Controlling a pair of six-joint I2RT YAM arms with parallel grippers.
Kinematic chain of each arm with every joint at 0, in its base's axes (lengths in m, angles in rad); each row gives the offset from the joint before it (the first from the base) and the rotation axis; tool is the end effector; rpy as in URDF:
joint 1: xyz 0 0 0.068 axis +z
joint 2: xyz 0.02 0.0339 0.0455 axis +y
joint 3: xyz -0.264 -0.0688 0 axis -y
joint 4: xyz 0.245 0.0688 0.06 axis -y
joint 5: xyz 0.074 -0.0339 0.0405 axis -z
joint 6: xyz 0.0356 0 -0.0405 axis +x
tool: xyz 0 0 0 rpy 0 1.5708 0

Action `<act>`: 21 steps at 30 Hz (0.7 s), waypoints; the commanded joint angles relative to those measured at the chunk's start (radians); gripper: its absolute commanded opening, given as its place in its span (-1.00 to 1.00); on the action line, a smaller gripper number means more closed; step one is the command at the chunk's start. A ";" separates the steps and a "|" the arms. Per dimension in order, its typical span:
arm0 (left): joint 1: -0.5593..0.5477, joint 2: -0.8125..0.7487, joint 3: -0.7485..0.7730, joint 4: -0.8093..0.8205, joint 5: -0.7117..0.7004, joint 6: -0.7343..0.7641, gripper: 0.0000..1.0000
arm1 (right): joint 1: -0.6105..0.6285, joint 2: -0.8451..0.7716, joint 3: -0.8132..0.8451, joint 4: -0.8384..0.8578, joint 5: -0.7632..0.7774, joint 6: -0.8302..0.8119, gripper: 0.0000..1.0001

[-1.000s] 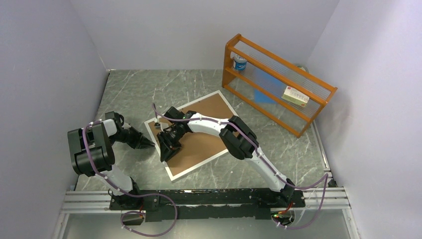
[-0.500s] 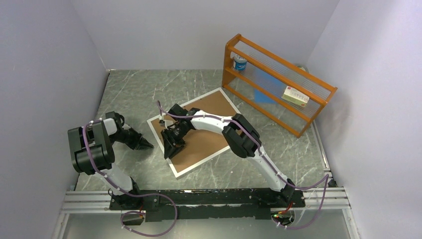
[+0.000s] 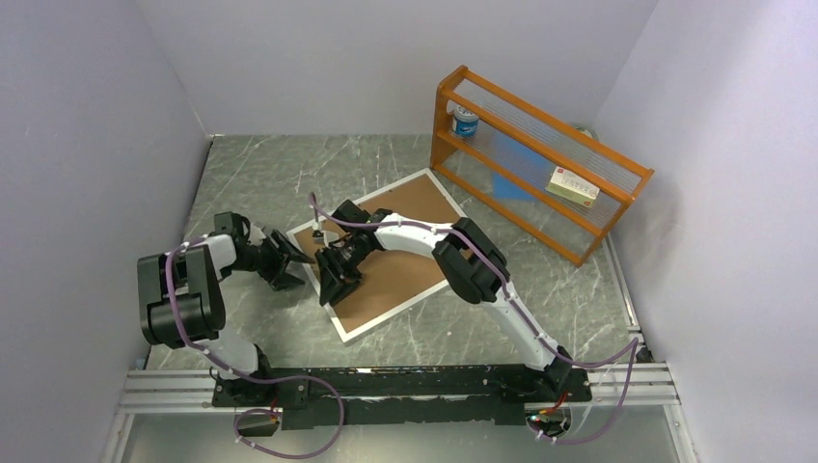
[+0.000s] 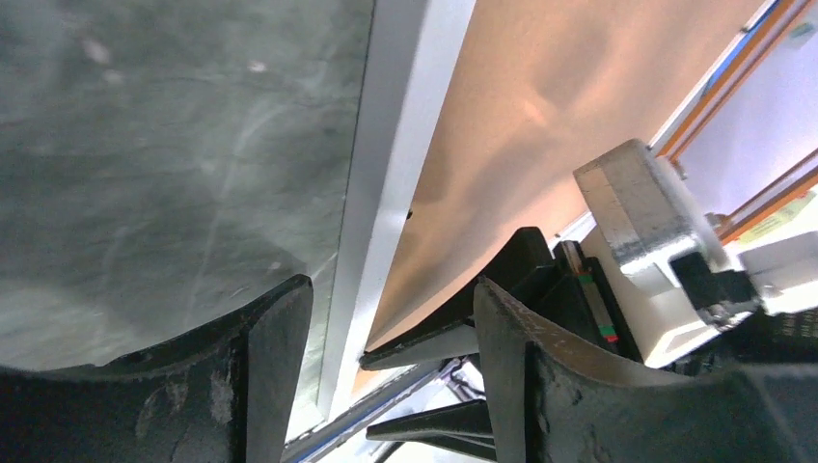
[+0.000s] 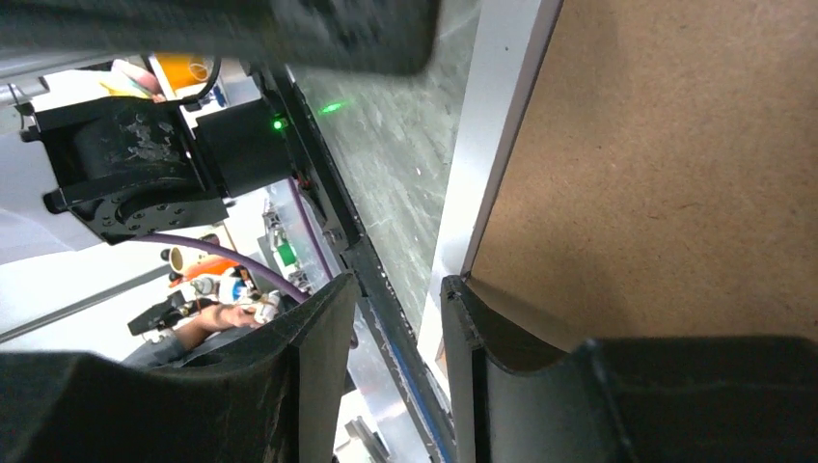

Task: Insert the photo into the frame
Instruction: Install the photo frame at the center of the board.

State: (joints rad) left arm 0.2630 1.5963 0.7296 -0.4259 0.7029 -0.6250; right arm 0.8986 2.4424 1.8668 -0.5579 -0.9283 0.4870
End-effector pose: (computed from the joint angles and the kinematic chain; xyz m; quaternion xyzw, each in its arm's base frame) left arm 0.2559 0.0451 0.1322 -0.3563 0.8602 -0.3588 0.0667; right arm 0.2894 0.4095 0.1140 0.2734 -0.8346 -0.4601 0.1299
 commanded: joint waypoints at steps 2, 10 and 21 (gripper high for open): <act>-0.080 0.077 0.045 -0.046 -0.067 0.039 0.31 | -0.064 0.135 -0.091 -0.068 0.411 -0.105 -0.08; -0.137 0.211 0.100 -0.200 -0.254 0.044 -0.15 | -0.087 0.090 -0.135 -0.032 0.423 -0.086 -0.21; -0.137 0.213 0.132 -0.261 -0.352 0.067 -0.22 | -0.136 0.063 -0.180 -0.012 0.474 -0.062 -0.32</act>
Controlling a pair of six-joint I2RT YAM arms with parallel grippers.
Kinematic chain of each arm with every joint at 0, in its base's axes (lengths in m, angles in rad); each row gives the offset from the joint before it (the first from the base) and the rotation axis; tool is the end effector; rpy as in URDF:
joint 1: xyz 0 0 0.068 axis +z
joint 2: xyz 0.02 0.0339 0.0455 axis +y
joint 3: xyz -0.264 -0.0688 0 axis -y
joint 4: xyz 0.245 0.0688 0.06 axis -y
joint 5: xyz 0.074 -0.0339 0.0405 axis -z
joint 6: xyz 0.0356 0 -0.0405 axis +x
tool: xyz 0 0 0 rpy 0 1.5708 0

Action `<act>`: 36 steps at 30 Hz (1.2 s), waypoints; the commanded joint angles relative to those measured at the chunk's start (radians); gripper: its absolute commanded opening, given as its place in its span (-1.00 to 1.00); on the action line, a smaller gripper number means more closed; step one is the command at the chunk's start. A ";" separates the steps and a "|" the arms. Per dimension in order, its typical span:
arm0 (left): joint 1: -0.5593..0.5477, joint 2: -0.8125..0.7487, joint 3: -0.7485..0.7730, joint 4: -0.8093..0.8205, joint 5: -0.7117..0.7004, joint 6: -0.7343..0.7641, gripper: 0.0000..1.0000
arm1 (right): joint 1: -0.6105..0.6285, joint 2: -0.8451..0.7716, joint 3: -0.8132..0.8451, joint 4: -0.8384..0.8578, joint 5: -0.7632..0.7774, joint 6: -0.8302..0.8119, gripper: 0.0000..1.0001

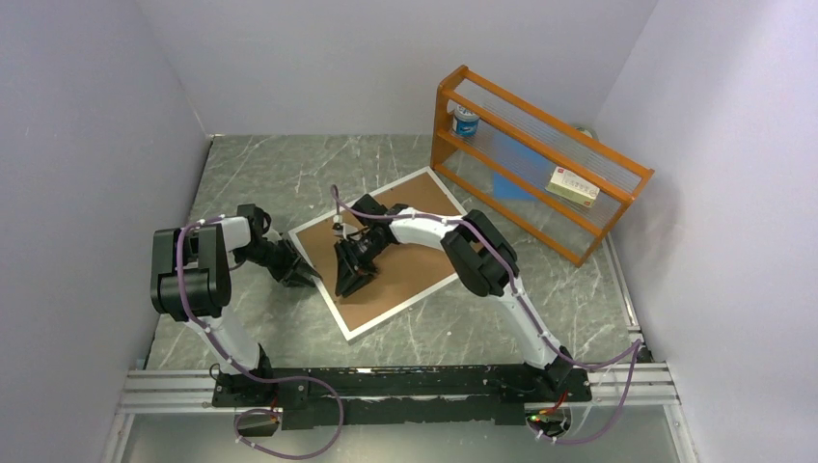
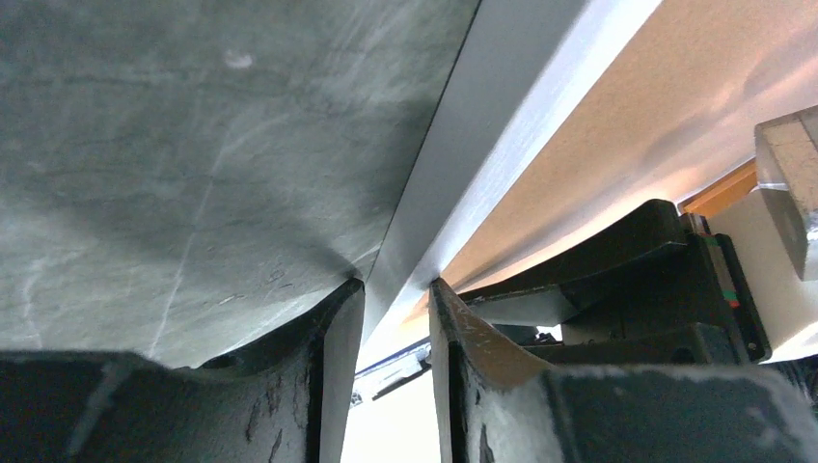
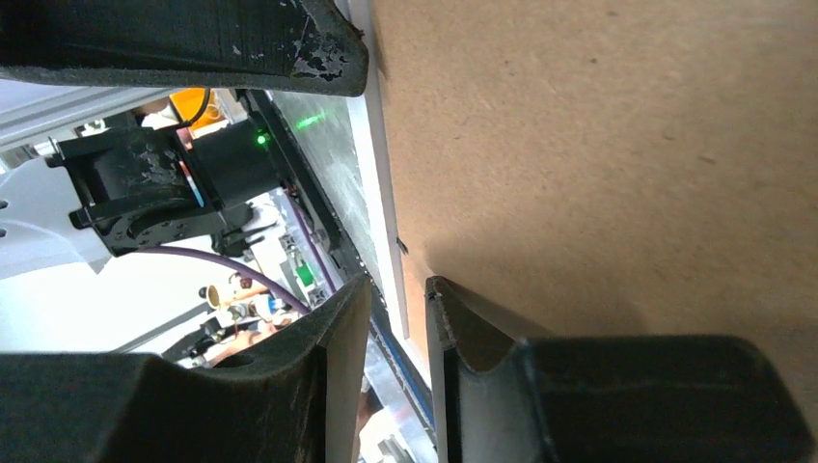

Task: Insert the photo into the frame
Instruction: Install the photo frame at the center of the board, then adjust the photo frame at the center of the board.

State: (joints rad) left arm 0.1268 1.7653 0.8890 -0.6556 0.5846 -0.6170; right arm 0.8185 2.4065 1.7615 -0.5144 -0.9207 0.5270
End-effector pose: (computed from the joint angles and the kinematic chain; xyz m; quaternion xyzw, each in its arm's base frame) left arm 0.2782 0.0157 0.1191 0.3427 -0.8940 0.2840 0.0518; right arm 0.3113 0.3741 0.1036 0.2172 -0.8545 -0.4542 0.1279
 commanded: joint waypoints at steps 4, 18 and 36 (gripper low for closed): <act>-0.001 0.031 -0.025 -0.005 -0.189 0.057 -0.20 | -0.058 0.042 -0.105 -0.015 0.473 -0.101 -0.31; 0.007 -0.074 -0.003 0.086 -0.058 0.042 0.19 | -0.134 -0.377 -0.342 0.224 0.627 0.008 -0.27; 0.028 -0.186 -0.032 0.124 -0.095 0.013 0.57 | -0.338 -0.446 -0.428 0.132 1.315 -0.259 0.86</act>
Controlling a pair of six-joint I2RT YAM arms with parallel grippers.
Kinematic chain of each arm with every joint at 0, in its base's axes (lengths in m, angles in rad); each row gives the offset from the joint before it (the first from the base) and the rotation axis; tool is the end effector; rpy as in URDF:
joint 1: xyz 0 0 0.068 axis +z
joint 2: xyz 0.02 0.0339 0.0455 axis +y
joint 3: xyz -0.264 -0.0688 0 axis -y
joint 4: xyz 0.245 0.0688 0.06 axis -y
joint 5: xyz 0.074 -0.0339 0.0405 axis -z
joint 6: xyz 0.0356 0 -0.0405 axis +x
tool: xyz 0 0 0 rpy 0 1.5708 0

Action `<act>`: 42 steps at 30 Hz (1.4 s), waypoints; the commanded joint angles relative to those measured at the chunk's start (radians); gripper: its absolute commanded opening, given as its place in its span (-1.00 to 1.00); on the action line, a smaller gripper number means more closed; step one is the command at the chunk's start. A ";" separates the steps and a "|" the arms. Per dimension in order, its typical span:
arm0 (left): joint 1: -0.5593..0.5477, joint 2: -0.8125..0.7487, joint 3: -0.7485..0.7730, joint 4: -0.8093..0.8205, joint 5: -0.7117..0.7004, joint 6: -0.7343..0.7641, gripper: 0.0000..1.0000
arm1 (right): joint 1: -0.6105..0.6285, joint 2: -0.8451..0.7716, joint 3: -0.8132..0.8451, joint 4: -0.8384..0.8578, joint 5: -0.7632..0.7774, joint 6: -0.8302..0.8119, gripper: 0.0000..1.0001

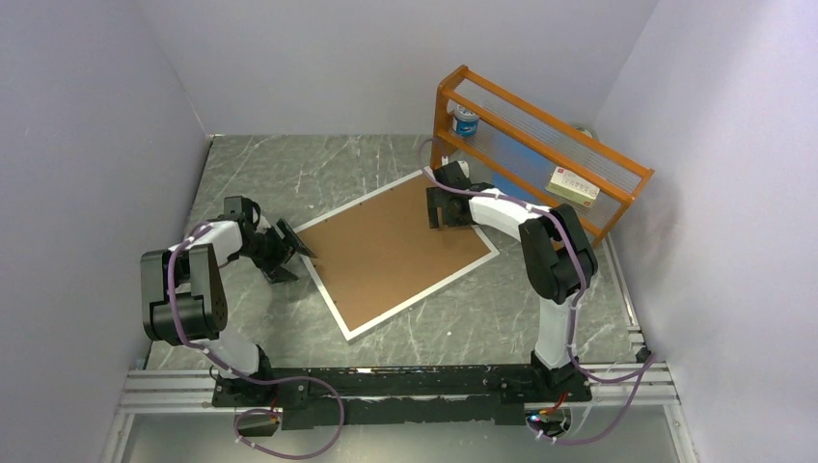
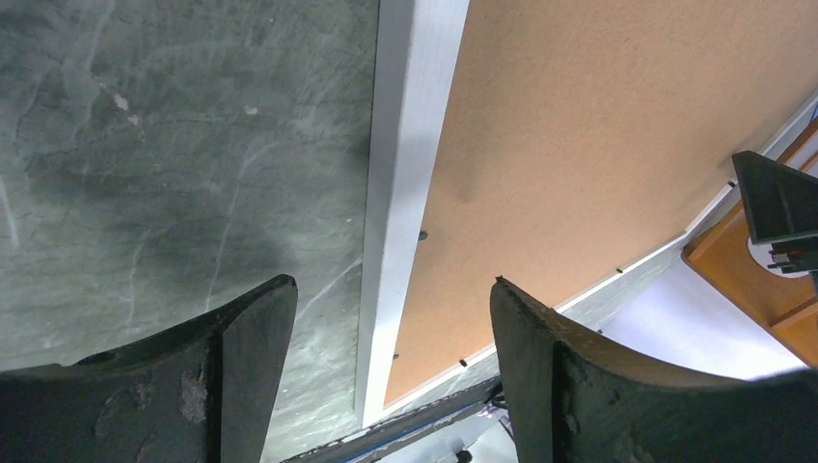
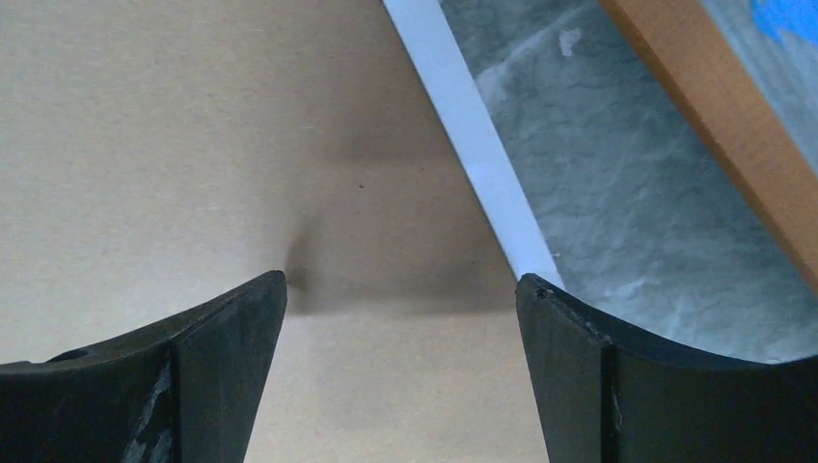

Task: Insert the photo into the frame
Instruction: Adjust the photo frame at the center of the board.

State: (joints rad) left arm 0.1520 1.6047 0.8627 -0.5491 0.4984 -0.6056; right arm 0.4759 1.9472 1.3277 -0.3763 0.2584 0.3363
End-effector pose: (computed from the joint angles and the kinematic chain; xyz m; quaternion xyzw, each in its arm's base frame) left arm 0.2785 0.0254 0.1548 -0.3229 0.9043 -0.2683 0.0767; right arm 0.3689 0.1799 0.1746 -0.0299 0.9512 -0.0024 0.3071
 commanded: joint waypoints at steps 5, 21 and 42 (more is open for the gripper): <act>0.002 -0.025 -0.011 0.017 -0.011 0.000 0.59 | -0.017 0.011 -0.018 0.019 0.127 -0.069 0.91; 0.002 -0.001 0.012 0.027 0.011 -0.010 0.61 | -0.137 0.006 -0.134 0.094 -0.252 -0.048 0.98; 0.003 0.326 0.350 0.118 0.144 -0.011 0.54 | 0.128 -0.233 -0.444 0.208 -0.669 0.208 0.88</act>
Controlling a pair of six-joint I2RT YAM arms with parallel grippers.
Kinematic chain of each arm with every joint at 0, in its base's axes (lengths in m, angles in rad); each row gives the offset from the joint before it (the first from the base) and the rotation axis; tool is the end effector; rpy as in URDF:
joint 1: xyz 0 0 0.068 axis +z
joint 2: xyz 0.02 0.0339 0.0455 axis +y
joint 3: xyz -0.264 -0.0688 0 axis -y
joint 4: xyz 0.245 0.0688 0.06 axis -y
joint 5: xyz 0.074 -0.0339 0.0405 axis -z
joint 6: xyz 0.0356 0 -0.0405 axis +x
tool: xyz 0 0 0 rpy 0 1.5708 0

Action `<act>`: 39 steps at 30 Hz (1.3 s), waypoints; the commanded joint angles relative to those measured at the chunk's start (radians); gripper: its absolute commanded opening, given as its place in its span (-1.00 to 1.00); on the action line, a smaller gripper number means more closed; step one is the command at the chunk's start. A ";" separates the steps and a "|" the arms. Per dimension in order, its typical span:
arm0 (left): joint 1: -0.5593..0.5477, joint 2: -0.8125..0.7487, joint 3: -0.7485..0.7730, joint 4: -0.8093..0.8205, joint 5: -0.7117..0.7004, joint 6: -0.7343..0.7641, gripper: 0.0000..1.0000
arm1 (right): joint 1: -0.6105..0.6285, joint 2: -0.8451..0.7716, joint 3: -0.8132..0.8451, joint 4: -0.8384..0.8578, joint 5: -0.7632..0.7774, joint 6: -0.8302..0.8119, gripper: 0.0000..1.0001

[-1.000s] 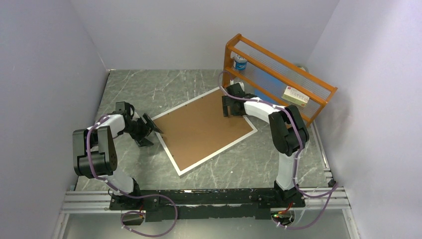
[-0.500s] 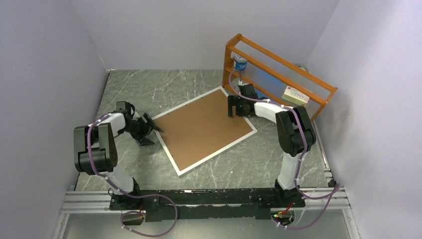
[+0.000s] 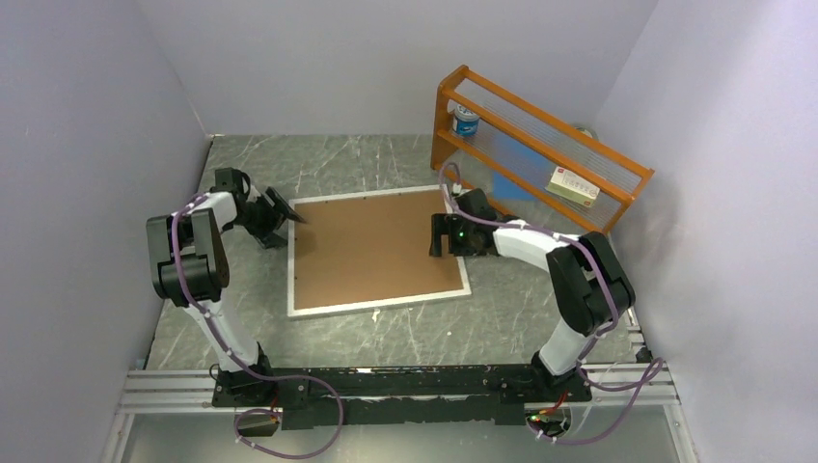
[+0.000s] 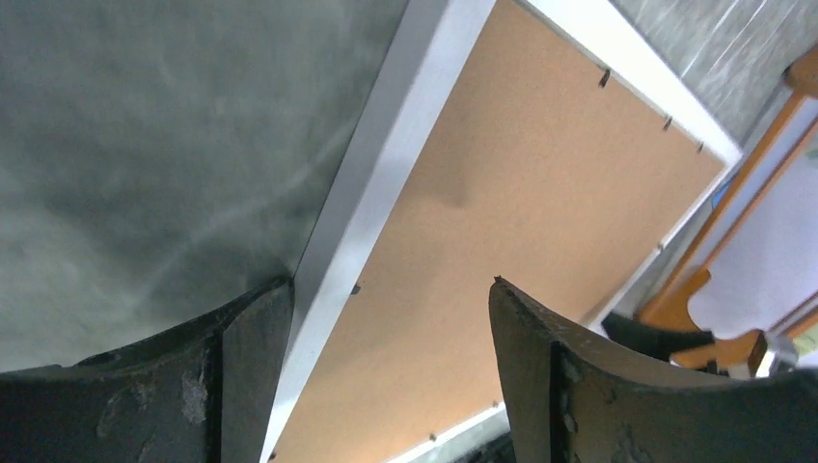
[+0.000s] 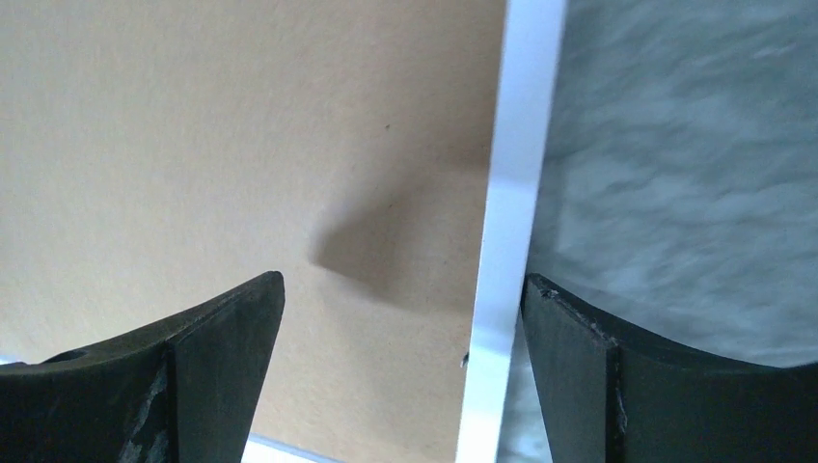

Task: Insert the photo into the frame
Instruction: Adjust the photo frame at the center of the board.

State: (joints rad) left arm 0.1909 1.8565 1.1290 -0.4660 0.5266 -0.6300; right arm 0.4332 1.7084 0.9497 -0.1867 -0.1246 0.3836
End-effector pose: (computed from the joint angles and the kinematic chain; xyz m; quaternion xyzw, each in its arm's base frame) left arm 0.3528 0.0500 0.1513 -0.3337 0.8891 -0.2889 0.1210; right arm 0.3061 0.1464 0.1614 -0.0427 0.9489 0.1763 0.2583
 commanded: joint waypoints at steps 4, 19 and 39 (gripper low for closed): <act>-0.037 0.170 0.204 0.014 0.157 0.081 0.54 | 0.262 -0.032 -0.109 0.058 -0.294 0.191 0.87; -0.028 0.306 0.537 -0.272 -0.116 0.122 0.60 | 0.296 -0.221 0.025 -0.450 0.180 0.371 0.88; 0.096 -0.485 -0.115 -0.305 -0.326 -0.026 0.85 | 0.111 0.300 0.638 -0.260 0.201 -0.076 0.85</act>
State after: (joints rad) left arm 0.2913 1.4399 1.1255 -0.7292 0.2276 -0.5941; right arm 0.5987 1.9602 1.4796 -0.5026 0.1284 0.4007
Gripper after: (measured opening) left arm 0.926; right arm 0.930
